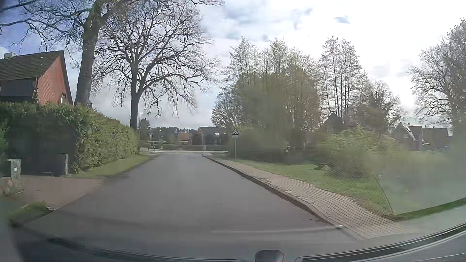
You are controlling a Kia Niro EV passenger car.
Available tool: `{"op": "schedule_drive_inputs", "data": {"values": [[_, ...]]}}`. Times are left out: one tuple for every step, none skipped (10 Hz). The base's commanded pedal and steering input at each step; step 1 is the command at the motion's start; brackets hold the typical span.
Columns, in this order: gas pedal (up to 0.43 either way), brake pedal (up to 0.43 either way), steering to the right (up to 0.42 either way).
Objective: Follow the waypoints while adhering to traffic rules and regulations
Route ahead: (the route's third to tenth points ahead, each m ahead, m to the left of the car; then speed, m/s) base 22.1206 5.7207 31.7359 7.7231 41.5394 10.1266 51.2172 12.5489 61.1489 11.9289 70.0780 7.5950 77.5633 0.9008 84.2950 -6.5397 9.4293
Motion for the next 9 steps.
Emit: {"op": "schedule_drive_inputs", "data": {"values": [[0.15,0.0,-0.104],[0.15,0.0,-0.097],[0.15,0.0,-0.09],[0.15,0.0,-0.085],[0.15,0.0,-0.08],[0.15,0.0,-0.072],[0.15,0.0,-0.062],[0.15,0.0,-0.055],[0.15,0.0,-0.046]]}}
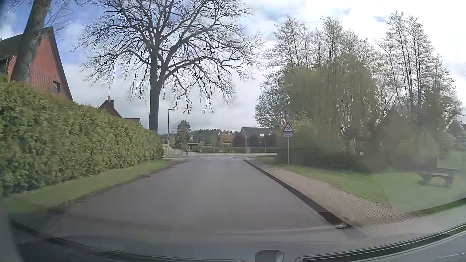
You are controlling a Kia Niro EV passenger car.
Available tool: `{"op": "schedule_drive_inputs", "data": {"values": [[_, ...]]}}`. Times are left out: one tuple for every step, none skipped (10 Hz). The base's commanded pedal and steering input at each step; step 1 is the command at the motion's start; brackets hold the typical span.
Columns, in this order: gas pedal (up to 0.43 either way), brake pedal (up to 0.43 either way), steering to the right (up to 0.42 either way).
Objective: Follow the waypoints while adhering to traffic rules and regulations
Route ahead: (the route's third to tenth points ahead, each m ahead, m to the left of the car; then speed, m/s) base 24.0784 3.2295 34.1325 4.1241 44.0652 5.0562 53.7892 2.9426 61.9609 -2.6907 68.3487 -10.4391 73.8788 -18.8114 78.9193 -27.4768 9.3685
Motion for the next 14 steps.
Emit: {"op": "schedule_drive_inputs", "data": {"values": [[0.15,0.0,-0.043],[0.157,0.0,-0.038],[0.157,0.0,-0.033],[0.157,0.0,-0.026],[0.15,0.0,-0.025],[0.15,0.0,-0.025],[0.15,0.0,-0.025],[0.15,0.0,-0.025],[0.15,0.0,-0.024],[0.15,0.0,-0.024],[0.138,0.0,-0.021],[0.118,0.0,-0.016],[0.11,0.0,-0.014],[0.098,0.0,-0.013]]}}
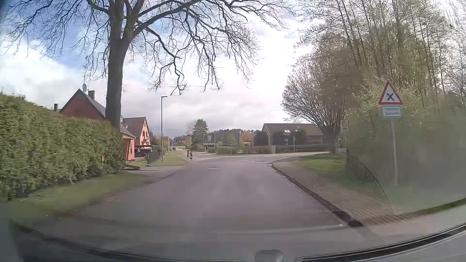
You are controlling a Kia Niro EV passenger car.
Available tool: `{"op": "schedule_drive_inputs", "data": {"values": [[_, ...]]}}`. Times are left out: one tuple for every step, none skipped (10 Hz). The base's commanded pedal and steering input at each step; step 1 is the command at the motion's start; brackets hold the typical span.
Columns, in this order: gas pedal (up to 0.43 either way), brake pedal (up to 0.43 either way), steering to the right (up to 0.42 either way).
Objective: Follow the waypoints while adhering to traffic rules and regulations
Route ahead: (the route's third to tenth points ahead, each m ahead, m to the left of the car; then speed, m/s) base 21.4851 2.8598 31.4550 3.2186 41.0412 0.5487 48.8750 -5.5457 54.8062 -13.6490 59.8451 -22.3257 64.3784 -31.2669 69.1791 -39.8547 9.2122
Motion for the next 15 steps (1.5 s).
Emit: {"op": "schedule_drive_inputs", "data": {"values": [[0.079,0.0,-0.012],[0.067,0.0,-0.012],[0.067,0.0,-0.011],[0.079,0.0,-0.01],[0.079,0.0,-0.01],[0.11,0.0,-0.01],[0.11,0.0,-0.007],[0.11,0.0,-0.004],[0.11,0.0,-0.003],[0.11,0.0,-0.003],[0.11,0.0,-0.002],[0.11,0.0,-0.002],[0.11,0.0,0.001],[0.11,0.0,0.003],[0.11,0.0,0.004]]}}
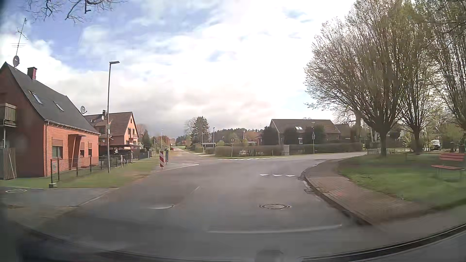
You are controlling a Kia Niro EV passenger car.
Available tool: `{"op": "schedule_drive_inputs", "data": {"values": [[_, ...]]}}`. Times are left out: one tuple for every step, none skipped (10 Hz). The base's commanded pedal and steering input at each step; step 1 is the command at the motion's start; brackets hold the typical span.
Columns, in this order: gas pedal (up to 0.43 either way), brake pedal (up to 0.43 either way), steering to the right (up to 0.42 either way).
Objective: Follow the waypoints while adhering to traffic rules and regulations
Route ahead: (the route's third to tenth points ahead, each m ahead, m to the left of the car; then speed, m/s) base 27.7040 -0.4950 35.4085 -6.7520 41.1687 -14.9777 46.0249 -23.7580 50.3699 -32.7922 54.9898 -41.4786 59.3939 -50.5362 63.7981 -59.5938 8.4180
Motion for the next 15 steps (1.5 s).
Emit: {"op": "schedule_drive_inputs", "data": {"values": [[0.11,0.0,0.006],[0.11,0.0,0.014],[0.11,0.0,0.02],[0.11,0.0,0.025],[0.11,0.0,0.031],[0.11,0.0,0.035],[0.11,0.0,0.04],[0.118,0.0,0.044],[0.118,0.0,0.049],[0.118,0.0,0.059],[0.118,0.0,0.072],[0.118,0.0,0.081],[0.118,0.0,0.091],[0.118,0.0,0.096],[0.118,0.0,0.097]]}}
